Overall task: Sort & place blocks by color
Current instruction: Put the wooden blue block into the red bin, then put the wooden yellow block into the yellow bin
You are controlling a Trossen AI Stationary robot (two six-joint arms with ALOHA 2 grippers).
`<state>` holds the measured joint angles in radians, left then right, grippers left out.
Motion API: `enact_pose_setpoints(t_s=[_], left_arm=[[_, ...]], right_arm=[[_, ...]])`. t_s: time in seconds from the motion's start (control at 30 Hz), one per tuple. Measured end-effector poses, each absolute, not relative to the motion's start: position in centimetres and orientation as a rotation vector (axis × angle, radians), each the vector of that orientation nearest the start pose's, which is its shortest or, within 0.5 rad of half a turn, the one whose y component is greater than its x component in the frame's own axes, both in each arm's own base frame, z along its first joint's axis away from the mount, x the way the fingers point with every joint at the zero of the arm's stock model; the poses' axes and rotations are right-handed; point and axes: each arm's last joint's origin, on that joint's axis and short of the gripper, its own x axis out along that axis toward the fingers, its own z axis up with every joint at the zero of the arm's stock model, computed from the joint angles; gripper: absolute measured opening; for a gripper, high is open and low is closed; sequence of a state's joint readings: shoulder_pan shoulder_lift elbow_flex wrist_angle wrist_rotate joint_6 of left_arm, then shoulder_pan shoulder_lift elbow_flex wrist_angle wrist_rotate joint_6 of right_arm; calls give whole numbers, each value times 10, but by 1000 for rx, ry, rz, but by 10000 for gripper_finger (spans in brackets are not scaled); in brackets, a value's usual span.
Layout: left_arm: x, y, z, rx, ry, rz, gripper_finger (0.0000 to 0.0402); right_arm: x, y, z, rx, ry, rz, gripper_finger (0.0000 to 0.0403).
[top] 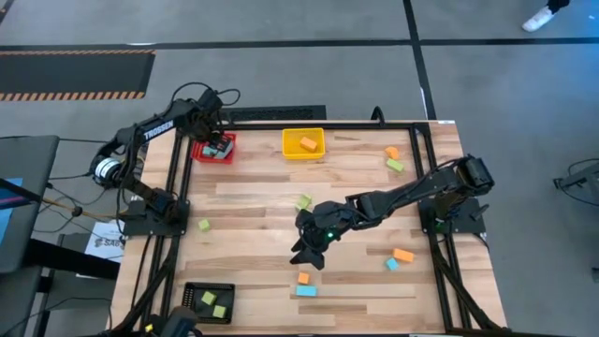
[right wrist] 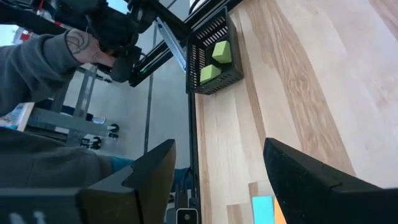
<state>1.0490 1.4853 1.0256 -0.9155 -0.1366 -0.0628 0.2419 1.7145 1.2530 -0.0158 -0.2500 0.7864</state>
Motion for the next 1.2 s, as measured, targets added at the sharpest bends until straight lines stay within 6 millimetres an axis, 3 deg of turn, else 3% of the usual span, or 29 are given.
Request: enact_pose_setpoints(t_s=[0.4,0.57,0.7,0.87,1.07,1.2], left_arm=[[130,225,216,-775,1240,871,251],[140,206,220,-824,1278,751,253],[161,175,231,-726,1322,634,253],[199,123,246,-530,1268,447,254],[247,59,260,-368,1041,243,254],[273,12,275,-293,816,71,254]], right_arm=[[375,105,265,752,645,264,265],[371,107,264,736,685,248,265],[354,107,259,717,823,131,265],[323,102,254,692,1049,-113,265],[282,100,251,602,1342,-309,265],[258,99,248,452,1575,-308,265]])
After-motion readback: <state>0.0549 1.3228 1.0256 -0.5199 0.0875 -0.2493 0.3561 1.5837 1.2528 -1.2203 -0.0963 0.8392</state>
